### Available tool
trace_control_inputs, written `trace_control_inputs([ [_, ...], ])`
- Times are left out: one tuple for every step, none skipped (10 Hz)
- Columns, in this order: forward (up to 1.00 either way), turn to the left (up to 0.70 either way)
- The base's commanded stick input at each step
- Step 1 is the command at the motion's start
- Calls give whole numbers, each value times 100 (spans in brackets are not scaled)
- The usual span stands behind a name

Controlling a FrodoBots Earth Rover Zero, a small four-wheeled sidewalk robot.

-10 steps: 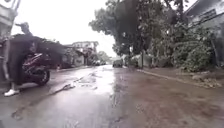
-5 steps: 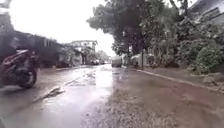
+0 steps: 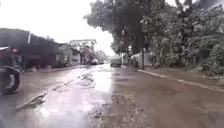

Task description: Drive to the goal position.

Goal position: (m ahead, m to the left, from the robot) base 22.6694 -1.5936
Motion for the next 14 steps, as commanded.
trace_control_inputs([
  [100, 11],
  [100, 22],
  [100, 11],
  [100, 21],
  [100, 0],
  [100, 0],
  [100, 0],
  [100, 0],
  [100, 0],
  [100, 0],
  [100, 0],
  [100, 1],
  [100, 20],
  [100, 2],
])
